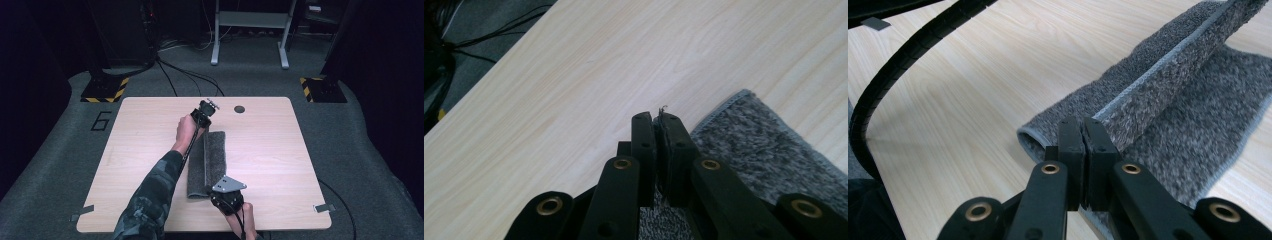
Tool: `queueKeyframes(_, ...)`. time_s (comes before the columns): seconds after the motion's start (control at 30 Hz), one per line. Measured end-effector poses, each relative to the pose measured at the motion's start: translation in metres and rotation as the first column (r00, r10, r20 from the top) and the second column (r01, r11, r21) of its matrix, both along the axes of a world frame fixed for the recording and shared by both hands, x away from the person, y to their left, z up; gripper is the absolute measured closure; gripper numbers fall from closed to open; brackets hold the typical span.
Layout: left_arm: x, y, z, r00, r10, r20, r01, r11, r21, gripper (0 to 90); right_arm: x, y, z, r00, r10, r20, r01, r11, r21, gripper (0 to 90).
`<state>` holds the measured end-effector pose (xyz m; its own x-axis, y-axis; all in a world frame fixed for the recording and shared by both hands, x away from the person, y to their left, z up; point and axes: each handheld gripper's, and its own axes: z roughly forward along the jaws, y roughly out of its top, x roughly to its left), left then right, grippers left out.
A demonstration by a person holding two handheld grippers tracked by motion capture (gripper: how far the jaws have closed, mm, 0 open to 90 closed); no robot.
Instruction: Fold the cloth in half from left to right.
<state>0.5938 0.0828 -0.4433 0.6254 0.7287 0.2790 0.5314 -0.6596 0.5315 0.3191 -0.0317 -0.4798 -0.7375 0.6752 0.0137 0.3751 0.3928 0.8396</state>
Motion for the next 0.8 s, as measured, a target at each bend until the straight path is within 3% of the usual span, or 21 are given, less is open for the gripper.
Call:
queueKeyframes(0.43, 0.001, -0.021, -0.015, 0.9998, -0.018, -0.005, 0.018, 0.9998, 0.004, 85.6, 0.000, -0.024, -0.012, 0.9983, -0.040, -0.043, 0.039, 0.999, -0.018, 87.7)
queueKeyframes(0.7, 0.000, -0.031, -0.020, 0.9995, -0.027, -0.015, 0.027, 0.9995, -0.016, 84.3, -0.003, -0.030, -0.021, 0.9965, -0.064, -0.054, 0.063, 0.998, -0.024, 86.3)
queueKeyframes(0.8, 0.002, -0.032, -0.020, 0.9998, 0.001, -0.022, -0.003, 0.9982, -0.059, 55.5, -0.004, -0.033, -0.024, 0.9950, -0.075, -0.065, 0.073, 0.997, -0.034, 72.9)
